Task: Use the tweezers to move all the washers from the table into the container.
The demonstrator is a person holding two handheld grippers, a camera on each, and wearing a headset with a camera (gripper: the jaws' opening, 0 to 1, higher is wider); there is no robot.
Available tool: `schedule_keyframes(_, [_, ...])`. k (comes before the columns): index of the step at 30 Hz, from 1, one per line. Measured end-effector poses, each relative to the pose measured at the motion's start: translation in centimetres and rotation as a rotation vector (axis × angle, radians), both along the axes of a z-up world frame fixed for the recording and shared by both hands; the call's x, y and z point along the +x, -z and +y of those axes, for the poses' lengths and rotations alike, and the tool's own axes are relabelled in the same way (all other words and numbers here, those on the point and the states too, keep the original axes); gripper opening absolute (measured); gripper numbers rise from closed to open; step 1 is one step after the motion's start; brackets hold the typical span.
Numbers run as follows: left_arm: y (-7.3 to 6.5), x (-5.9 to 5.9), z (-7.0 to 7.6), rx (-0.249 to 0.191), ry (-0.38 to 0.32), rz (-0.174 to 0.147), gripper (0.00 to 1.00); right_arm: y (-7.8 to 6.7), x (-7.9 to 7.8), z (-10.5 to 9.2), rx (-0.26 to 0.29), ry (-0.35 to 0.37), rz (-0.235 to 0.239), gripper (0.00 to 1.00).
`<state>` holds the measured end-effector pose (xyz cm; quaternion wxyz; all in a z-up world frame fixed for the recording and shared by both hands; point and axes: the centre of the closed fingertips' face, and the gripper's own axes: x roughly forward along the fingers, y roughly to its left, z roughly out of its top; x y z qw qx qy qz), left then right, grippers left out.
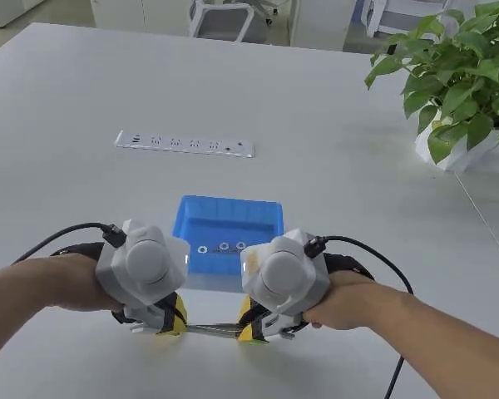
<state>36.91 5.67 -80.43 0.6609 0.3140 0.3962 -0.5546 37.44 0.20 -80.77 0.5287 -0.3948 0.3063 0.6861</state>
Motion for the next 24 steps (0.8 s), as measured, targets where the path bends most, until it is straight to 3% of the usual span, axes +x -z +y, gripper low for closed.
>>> schedule_keyframes(6, [-0.1,0.2,0.3,0.006,-0.007,-0.013,0.1,-0.2,0.2,-0.4,-0.007,0.003,-0.013,0.17])
schedule_keyframes(12, [-0.9,0.3,0.3,-0.023,-0.047,-0.013,0.17,-1.2,0.6,-1.0,0.007,0.021,-0.027,0.22])
schedule_keyframes(18, [-2.8,0.9,0.1,-0.095,-0.13,-0.03,0.24,-2.7,1.3,-1.5,0.045,0.082,-0.038,0.28])
schedule_keyframes(24, [-5.3,1.2,0.3,-0.183,-0.224,-0.061,0.31,-4.6,2.1,-2.4,0.125,0.208,-0.042,0.34])
